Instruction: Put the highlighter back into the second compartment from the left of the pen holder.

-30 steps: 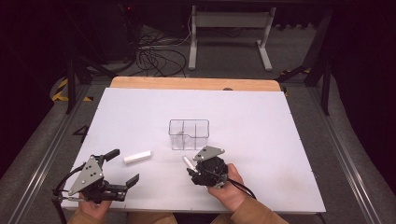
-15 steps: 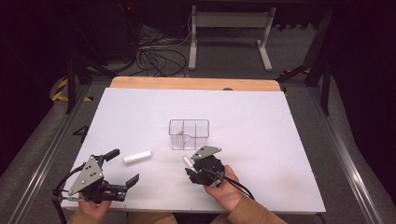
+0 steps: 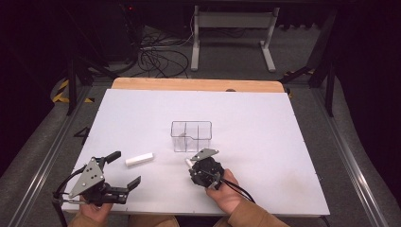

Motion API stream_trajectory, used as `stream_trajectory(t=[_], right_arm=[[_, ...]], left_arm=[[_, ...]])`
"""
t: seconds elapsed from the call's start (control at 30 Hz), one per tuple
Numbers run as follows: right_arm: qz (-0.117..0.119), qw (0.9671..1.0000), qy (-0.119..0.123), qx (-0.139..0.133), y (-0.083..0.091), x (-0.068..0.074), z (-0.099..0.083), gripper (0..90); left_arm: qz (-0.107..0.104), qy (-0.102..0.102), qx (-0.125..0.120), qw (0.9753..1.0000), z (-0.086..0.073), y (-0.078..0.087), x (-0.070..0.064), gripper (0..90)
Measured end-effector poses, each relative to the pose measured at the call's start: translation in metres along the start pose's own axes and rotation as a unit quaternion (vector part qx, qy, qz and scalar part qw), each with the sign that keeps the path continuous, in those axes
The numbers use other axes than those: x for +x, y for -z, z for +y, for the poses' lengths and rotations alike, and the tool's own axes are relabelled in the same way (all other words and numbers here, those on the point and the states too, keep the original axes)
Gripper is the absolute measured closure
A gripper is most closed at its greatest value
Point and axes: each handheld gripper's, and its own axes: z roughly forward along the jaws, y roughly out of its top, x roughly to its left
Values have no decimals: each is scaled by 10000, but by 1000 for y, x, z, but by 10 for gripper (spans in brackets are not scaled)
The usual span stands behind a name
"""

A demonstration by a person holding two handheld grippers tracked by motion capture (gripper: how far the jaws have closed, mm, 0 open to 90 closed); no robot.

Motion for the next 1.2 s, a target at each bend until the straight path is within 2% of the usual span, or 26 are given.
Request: stream_trajectory(t=[0.53,1.2], right_arm=[[-221,9997,-10,145,-11,2,-2,736],[-244,9996,63,150,-12,5,-1,786]], left_arm=[[4,-2,-12,10000,0,-1,0,5],[-3,-5,-4,10000,0,-1,0,4]])
